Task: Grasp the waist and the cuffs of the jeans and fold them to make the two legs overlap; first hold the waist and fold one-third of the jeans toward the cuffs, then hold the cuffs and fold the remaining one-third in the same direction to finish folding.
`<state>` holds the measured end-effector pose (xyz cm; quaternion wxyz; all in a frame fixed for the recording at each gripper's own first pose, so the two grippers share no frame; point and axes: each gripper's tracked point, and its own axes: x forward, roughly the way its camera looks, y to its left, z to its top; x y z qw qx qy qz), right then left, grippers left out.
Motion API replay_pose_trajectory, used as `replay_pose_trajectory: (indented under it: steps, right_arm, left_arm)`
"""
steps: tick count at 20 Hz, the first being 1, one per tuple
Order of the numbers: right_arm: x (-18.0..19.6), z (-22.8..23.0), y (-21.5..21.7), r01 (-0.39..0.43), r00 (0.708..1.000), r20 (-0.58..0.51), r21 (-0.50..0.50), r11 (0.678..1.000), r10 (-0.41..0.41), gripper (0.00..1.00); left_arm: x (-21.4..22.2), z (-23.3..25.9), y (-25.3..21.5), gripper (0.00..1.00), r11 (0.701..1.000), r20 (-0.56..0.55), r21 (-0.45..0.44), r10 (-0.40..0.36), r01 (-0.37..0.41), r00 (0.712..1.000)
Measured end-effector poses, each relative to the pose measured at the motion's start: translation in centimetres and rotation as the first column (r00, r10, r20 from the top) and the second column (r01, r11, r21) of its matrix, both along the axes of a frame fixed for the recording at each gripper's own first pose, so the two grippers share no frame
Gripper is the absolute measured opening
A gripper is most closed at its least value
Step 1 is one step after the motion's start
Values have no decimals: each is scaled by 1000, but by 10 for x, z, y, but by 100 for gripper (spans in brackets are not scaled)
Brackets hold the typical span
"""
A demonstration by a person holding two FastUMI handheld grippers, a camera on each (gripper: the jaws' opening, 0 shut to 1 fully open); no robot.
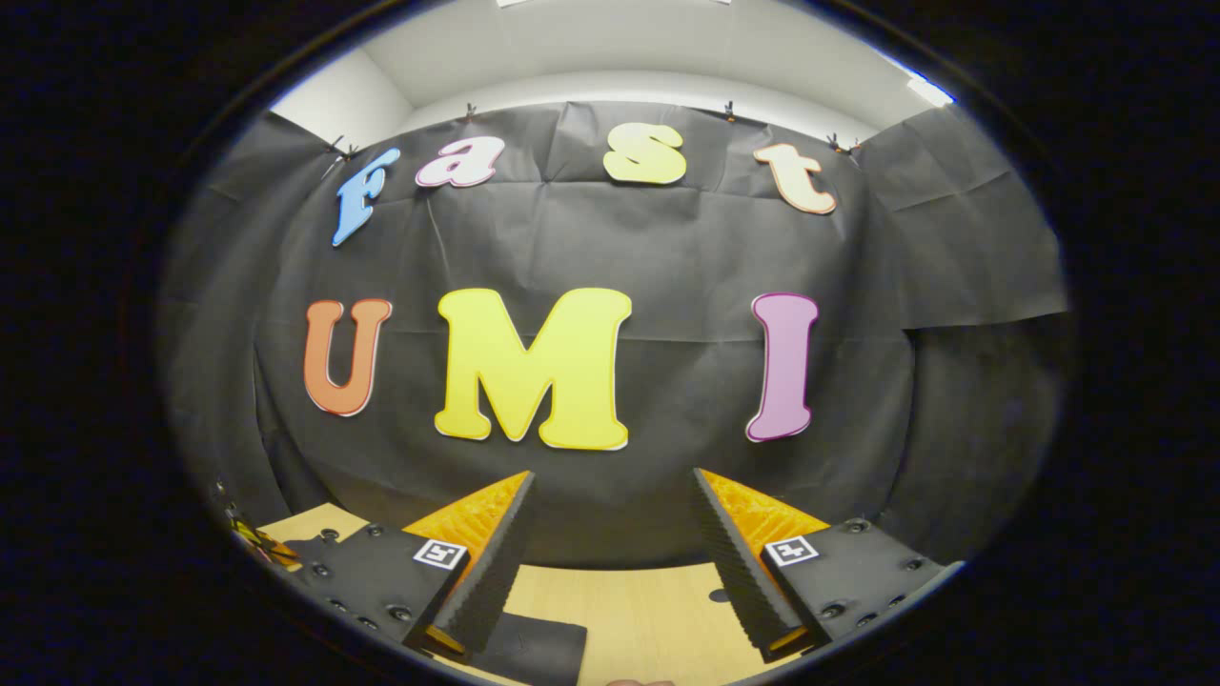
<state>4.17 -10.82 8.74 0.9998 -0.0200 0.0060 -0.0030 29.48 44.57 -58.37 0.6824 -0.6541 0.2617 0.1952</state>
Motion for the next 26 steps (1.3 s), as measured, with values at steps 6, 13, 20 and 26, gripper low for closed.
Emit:
replay_pose_trajectory:
  steps: [6, 13, 20, 26]
  right_arm:
    - [-6, 0, -21, 26, 1000, -8, 21, 999, -26, 94]
    - [-10, -6, -23, 13, 1000, -28, 44, 999, -12, 94]
    - [-16, -6, -36, 21, 999, -37, 70, 997, -18, 93]
    - [-25, -10, -61, 32, 999, -44, 87, 996, -29, 97]
  left_arm:
    - [-6, 18, 1, 3, 989, 4, 142, -51, 50, 999]
    - [6, 80, -6, 3, 931, 64, 339, -167, 135, 984]
    - [25, 164, -43, 4, 860, 160, 484, -268, 161, 950]
    - [35, 238, -103, 3, 784, 226, 591, -388, 191, 893]
